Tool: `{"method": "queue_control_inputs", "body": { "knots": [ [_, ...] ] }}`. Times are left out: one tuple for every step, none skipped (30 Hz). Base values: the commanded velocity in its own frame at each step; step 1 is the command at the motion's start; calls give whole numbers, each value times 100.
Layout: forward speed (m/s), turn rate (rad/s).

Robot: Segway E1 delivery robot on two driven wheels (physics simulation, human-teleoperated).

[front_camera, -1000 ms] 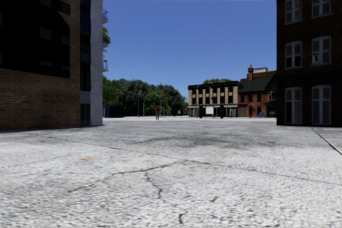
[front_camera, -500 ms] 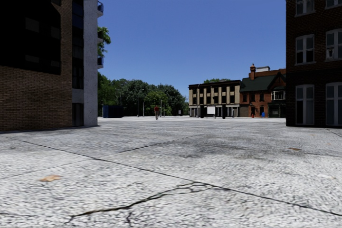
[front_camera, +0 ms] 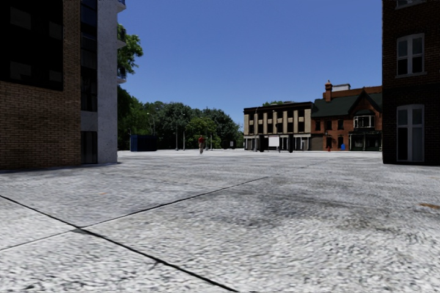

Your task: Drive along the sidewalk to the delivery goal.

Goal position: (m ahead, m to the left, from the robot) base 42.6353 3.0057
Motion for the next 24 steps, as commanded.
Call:
{"method": "queue_control_inputs", "body": {
  "knots": [
    [200,18],
    [200,18],
    [200,18],
    [200,18],
    [200,19],
    [200,21],
    [200,21],
    [200,22],
    [200,23],
    [200,23],
    [200,23],
    [200,23],
    [200,23],
    [200,23],
    [200,23],
    [200,23],
    [200,0],
    [200,0],
    [200,0],
    [200,0],
    [200,0],
    [200,0],
    [200,0],
    [200,0]
  ]
}}
